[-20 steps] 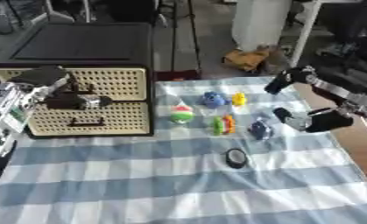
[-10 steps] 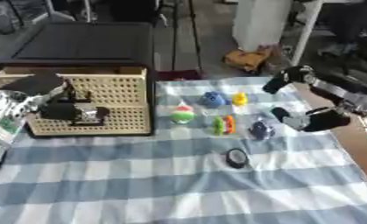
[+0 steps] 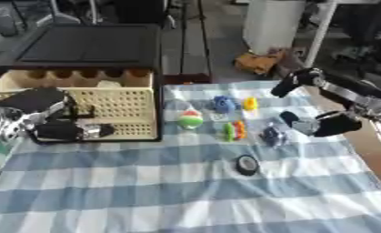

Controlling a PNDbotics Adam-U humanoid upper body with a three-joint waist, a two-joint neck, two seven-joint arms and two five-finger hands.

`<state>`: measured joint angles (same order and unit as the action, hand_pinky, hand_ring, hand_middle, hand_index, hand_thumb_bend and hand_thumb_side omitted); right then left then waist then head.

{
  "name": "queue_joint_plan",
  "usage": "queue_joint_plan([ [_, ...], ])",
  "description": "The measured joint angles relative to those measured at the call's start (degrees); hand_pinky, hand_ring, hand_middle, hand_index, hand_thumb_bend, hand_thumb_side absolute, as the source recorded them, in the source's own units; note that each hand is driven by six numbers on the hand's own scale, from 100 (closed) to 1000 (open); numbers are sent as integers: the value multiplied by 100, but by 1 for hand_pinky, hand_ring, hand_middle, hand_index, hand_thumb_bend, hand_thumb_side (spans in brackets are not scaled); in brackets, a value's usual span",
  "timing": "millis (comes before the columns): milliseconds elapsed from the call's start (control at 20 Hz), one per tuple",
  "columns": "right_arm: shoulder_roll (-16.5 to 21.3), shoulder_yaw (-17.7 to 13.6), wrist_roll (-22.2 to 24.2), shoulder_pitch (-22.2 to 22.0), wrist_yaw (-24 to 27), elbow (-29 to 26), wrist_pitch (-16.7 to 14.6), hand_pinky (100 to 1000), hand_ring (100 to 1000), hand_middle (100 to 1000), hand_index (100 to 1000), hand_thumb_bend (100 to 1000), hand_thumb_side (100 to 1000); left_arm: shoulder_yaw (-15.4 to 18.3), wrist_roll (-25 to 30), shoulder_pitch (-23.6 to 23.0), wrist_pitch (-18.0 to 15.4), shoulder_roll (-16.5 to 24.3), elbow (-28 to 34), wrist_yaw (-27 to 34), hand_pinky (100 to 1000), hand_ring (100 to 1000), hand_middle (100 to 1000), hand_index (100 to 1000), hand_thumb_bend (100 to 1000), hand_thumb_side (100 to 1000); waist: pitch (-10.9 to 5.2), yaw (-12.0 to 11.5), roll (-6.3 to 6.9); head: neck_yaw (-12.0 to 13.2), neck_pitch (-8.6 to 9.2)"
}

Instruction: Pick up objects from table and place into drawer.

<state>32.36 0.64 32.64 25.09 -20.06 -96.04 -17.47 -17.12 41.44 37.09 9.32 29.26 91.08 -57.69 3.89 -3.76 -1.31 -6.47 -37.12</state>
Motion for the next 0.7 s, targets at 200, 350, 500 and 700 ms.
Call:
queue_joint_plan([
  [200, 12, -13, -4, -41, 0, 0, 4, 790, 722, 691, 796, 204, 100, 8, 187, -242, 6, 26, 549, 23, 100, 100, 100, 507, 728, 1000, -23, -22, 17, -16, -1],
  [350, 17, -26, -9, -46, 0, 1, 8, 790, 722, 691, 796, 204, 100, 38, 259, -389, 7, 53, 892, 60, 100, 100, 100, 508, 722, 1000, -50, -49, 37, -22, -2],
  [500, 18, -29, -13, -67, -1, 1, 13, 790, 722, 691, 796, 204, 100, 50, 320, -549, 8, 89, 1210, 115, 100, 100, 100, 509, 720, 1000, -81, -61, 52, -29, -3],
  [700, 19, -30, -15, -92, -2, 1, 14, 791, 722, 692, 796, 205, 100, 77, 431, -752, 12, 172, 1577, 212, 100, 100, 100, 514, 718, 1000, -111, -82, 64, -49, -5],
])
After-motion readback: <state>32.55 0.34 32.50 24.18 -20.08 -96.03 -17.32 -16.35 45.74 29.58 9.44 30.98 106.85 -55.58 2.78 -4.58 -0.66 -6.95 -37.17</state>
